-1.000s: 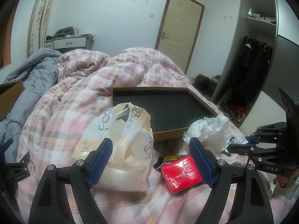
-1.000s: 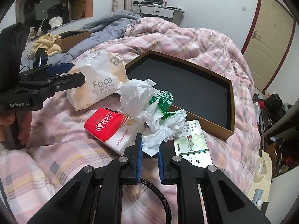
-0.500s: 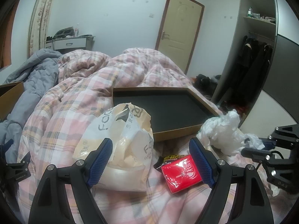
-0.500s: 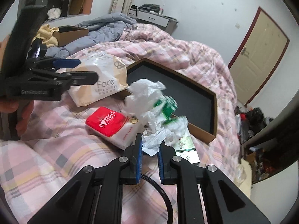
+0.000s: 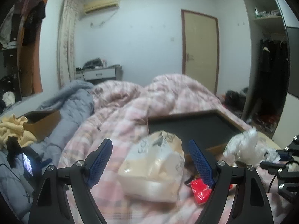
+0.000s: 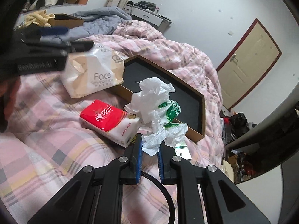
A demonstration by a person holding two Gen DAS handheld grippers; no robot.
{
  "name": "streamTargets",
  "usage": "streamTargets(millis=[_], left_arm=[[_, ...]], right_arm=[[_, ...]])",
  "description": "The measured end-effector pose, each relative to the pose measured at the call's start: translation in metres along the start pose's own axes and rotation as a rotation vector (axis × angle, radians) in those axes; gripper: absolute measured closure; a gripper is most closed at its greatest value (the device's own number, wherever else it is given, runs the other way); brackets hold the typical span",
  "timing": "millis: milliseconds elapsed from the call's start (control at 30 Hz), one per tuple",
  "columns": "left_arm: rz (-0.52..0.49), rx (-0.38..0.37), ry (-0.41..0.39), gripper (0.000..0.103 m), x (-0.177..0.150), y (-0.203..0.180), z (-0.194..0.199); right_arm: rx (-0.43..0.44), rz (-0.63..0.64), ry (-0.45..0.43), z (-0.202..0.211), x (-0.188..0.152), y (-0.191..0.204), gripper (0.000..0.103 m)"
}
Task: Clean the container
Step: 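Lower the plastic bag onto the bed beside the tray and open the right tool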
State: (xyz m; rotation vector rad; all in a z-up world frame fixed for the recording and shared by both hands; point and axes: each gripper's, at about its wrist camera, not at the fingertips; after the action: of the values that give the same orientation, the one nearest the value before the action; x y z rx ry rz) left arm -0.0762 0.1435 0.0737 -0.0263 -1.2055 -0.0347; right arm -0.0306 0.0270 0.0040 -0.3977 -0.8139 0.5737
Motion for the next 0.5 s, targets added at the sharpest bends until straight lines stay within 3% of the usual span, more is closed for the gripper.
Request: streamTargets(millis=[67, 167, 267, 333, 500], left_arm=[[0.017, -0.015, 0.003, 0.021, 0.001, 0.005, -0.001], [-0.019, 0.028, 0.035, 0.021, -0.001, 0.002, -0.008], [-0.042, -0.023, 0.158, 0.021, -0.008, -0.003, -0.031], [-0.046, -0.034, 0.192, 0.021, -0.014, -0.006, -0.04], [-0.048, -0.057, 0.176, 0.021, -0.014, -0.007, -0.037]], right_arm=[[-0.006, -0.001, 0.001, 0.001, 0.0, 0.001, 0.092], [-0.03, 0.0, 0.009, 0.0, -0.001, 0.002, 0.092], [-0.032, 0.002, 0.01, 0.002, -0.001, 0.004, 0.092], [-0.033, 0.003, 0.01, 0.002, 0.0, 0.004, 0.092], [-0.017, -0.007, 0.024, -0.002, 0.0, 0.002, 0.092]])
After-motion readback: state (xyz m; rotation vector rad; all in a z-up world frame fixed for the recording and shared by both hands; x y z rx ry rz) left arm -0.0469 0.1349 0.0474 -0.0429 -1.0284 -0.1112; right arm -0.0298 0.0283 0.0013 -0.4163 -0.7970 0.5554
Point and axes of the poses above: each gripper's, at about its wrist camera, not at the fingertips, and z roughly against the way its jaws point, y to its left, x to its top, and after that the axes turned 1 degree about -x, right-handed
